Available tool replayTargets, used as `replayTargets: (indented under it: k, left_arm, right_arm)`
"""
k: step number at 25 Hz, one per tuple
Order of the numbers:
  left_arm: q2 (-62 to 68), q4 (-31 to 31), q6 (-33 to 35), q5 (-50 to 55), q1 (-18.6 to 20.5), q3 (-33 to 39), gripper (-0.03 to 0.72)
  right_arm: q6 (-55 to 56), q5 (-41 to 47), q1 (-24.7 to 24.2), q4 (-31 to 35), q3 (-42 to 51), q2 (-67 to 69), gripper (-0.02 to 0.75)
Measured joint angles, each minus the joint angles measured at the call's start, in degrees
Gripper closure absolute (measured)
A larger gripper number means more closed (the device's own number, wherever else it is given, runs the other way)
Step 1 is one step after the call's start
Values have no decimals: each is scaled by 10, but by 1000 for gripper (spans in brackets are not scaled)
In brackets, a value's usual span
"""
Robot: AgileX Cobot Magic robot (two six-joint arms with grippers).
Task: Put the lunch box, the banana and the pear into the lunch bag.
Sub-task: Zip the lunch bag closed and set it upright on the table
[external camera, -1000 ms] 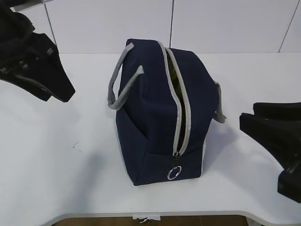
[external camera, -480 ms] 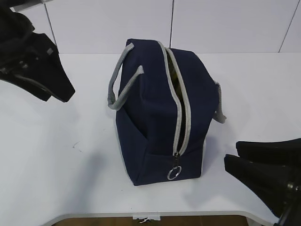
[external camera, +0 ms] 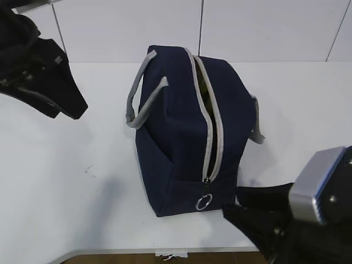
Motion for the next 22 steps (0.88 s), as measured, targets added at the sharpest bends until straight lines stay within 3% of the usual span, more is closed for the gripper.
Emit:
replayTargets:
  k: [3,6,8,15,22]
  left_arm:
    - [0,0,0,0,0,0,274]
    - [0,0,0,0,0,0,274]
    - [0,0,0,0,0,0,274]
    - [0,0,0,0,0,0,281]
    - [0,0,0,0,0,0,285]
  right_arm:
    - [17,-62,1,-42,0,58,493]
    - [25,-99,1,-41,0,103,491]
    - [27,-115,1,-26,0,124,475]
    - [35,-177,1,7,-12,222,287]
    - [37,-264,1,73,-16,293,265]
